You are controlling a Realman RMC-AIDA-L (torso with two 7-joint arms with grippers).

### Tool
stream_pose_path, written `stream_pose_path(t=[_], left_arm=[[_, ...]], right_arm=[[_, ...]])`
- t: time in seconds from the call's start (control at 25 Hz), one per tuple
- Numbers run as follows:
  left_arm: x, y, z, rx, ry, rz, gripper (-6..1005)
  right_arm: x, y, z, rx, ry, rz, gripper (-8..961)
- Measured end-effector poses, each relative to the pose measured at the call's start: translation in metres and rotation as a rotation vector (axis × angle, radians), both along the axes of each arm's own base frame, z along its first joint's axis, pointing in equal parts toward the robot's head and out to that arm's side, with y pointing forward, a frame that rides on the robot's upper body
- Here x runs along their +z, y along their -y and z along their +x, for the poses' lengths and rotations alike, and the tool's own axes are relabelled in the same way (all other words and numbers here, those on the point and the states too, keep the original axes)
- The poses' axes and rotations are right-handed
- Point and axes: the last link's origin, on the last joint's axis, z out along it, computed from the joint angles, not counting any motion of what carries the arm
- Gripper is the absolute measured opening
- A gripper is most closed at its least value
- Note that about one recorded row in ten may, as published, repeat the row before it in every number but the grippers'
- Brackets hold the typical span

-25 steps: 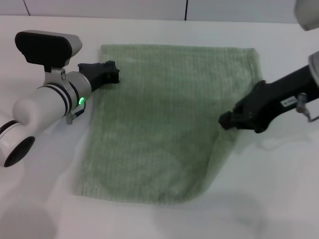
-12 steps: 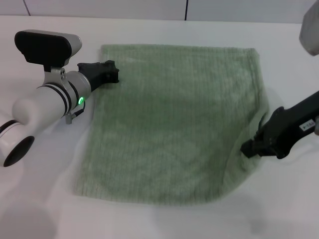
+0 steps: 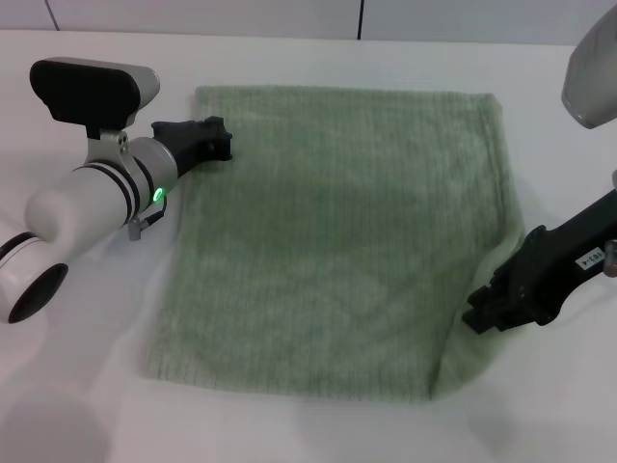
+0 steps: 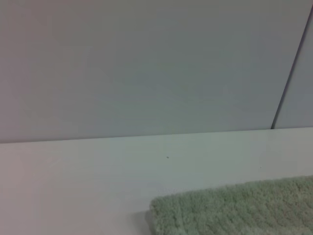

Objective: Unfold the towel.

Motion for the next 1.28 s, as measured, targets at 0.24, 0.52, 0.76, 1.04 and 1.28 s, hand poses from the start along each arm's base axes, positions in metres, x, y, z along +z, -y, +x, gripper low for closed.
stream_pose_path(t=[0.24,0.52,0.76,1.04,1.28], left_arm=[[0.000,0.000,0.000,0.000,0.001,0.000,-1],[-0.001,0.000,0.001,-0.001,0.003,-0.001,-1],[0.000,0.000,0.001,-0.001,0.002,-0.001,0],[0.003,0.002,0.001,-0.031,0.029,0.020,12],[0.019,0.021,0.006,-0.193,0.172,0.131,23]], right_arm=[[0.000,-0.002,-0.001,0.011,-0.007,0.005,247],[0.006,-0.015,-0.008,0.069,-0.084,0.121,368],[0.022,-0.035,-0.020,0.167,-0.250,0.377,383],[0.035,-0.051,-0.019,0.311,-0.479,0.684,404],[0.033,-0.060,0.000,0.365,-0.543,0.907,423]])
